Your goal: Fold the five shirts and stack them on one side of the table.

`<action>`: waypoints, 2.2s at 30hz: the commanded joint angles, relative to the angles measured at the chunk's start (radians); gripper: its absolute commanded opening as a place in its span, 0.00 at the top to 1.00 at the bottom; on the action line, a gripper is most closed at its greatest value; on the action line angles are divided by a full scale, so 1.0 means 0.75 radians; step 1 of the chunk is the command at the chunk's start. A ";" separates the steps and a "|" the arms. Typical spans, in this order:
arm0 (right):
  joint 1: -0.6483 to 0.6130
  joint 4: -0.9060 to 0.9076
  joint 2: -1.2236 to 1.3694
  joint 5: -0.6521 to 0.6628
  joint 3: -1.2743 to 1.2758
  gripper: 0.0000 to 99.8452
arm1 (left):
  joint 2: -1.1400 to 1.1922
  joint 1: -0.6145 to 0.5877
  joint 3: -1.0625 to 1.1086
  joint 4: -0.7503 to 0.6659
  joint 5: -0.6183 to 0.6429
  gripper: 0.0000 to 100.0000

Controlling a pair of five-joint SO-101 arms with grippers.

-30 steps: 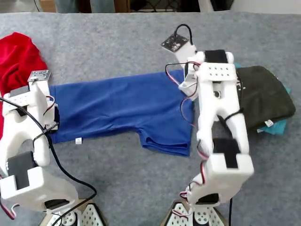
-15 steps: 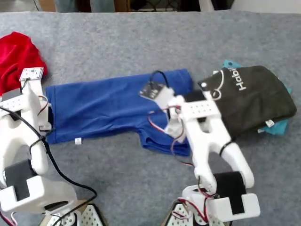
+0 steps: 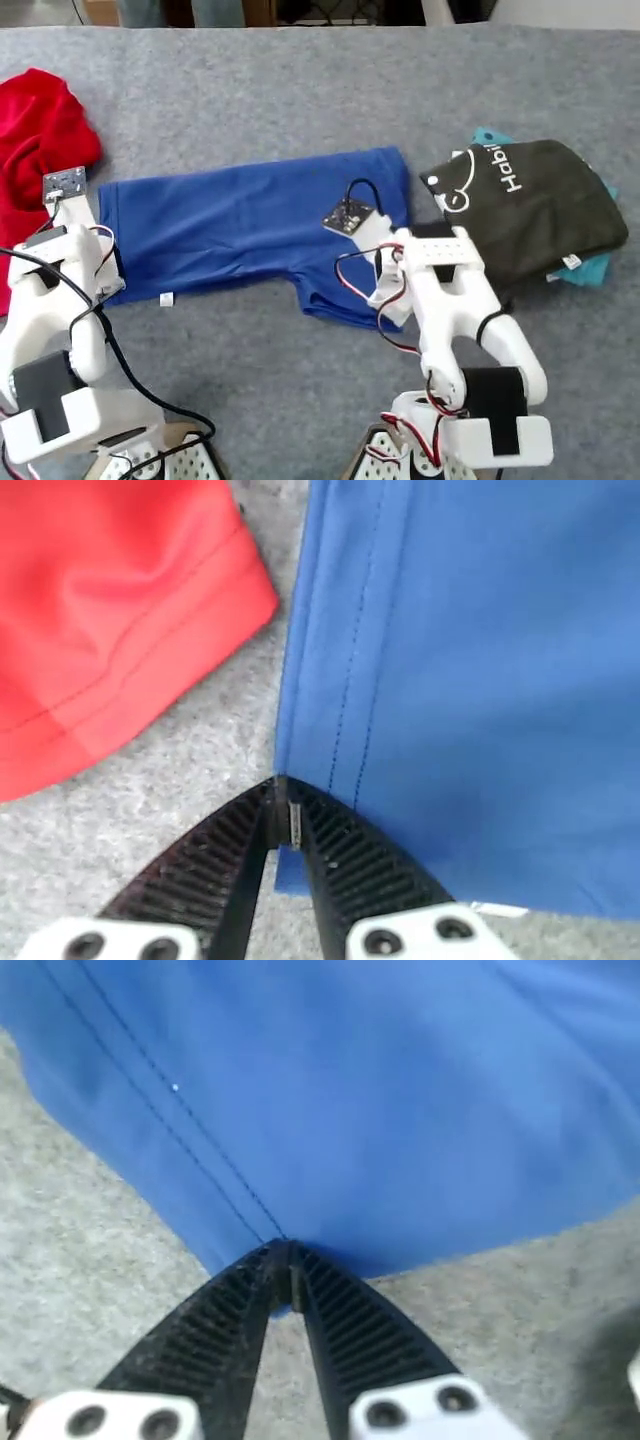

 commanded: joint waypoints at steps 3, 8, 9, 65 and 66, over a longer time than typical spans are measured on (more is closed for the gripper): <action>0.047 -0.061 -0.050 0.014 0.042 0.99 | -0.041 -0.015 0.003 -0.020 0.018 0.97; 0.168 0.072 -0.056 0.027 -0.126 0.99 | -0.041 -0.015 0.003 -0.020 0.012 0.97; 0.176 0.141 -0.069 0.027 -0.183 0.99 | -0.041 -0.015 0.003 -0.020 0.012 0.97; -0.321 -0.164 -0.134 0.428 0.109 0.98 | -0.051 -0.046 0.030 -0.049 0.012 0.97; -0.293 -0.164 -0.134 0.428 0.083 0.98 | -0.051 -0.046 0.030 -0.049 0.012 0.97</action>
